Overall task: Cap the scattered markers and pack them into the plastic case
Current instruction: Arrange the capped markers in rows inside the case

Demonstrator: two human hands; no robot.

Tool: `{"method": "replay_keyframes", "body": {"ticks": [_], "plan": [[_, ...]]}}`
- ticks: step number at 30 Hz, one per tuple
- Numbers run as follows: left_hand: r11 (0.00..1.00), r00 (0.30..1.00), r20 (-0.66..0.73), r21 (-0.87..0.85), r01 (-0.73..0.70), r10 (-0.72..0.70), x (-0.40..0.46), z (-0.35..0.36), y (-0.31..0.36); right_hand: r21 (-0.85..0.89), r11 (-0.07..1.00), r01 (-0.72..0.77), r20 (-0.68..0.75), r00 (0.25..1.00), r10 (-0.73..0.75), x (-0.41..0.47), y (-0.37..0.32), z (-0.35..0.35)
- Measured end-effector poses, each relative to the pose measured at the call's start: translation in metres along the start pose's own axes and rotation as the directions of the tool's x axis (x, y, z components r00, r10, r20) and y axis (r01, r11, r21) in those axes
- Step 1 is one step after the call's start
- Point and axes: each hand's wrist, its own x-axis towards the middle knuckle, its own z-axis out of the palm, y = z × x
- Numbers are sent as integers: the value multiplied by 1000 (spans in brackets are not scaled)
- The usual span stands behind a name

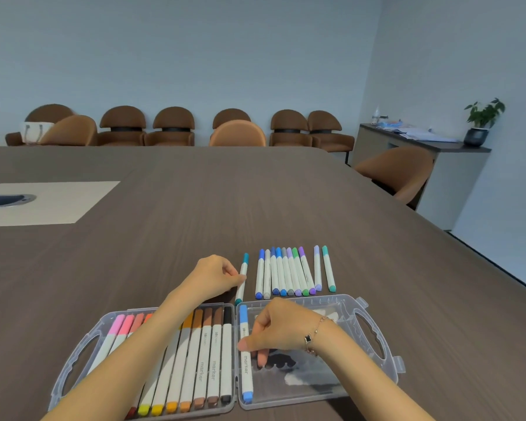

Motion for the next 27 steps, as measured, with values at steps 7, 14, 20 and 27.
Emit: {"method": "replay_keyframes", "body": {"ticks": [7,14,20,27], "plan": [[998,999,22,46,46,-47,9,7,1,17,1000,-8,14,1000,8,8,3,2],[992,992,-21,31,125,-124,13,11,5,-20,1000,-19,5,1000,19,8,2,4],[988,987,-35,7,157,-156,11,7,5,-61,998,-24,-1,1000,24,7,1,3],[990,990,-37,-55,132,-134,9,7,3,34,999,23,-39,999,-21,-3,14,-19]]}}
